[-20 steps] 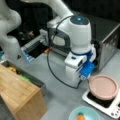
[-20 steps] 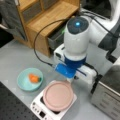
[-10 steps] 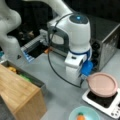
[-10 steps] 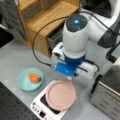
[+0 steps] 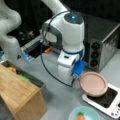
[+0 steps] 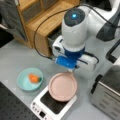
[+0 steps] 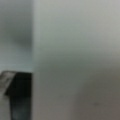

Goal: Pick up the pan. Place the pan on the table. Pick up the bowl. Place the bowl on the stove.

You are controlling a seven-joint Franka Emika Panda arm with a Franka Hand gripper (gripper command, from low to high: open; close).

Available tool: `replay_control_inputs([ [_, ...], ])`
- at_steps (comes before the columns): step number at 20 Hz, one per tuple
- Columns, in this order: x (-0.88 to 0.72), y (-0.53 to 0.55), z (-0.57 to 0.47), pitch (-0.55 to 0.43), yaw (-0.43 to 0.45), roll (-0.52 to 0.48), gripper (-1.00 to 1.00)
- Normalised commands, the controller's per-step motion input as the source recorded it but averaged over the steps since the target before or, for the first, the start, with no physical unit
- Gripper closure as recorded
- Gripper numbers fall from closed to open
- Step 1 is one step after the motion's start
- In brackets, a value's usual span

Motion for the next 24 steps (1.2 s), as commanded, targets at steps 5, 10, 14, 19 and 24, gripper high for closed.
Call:
replay_control_inputs([
  [5,-0.63,-0.13,-0.17,-0.205,-0.101,0.093,1.0],
  [10,-0.45,-0.14,-0.21,-0.258,-0.095,0.1,1.0],
  [14,-0.36,-0.11,-0.16,-0.247,-0.065,0.093,1.0],
  [19,-0.35,-0.09,-0.17,-0.242,-0.047,0.087,1.0],
  [24,-0.32,-0.1,-0.2,-0.265,-0.034,0.065,1.0],
])
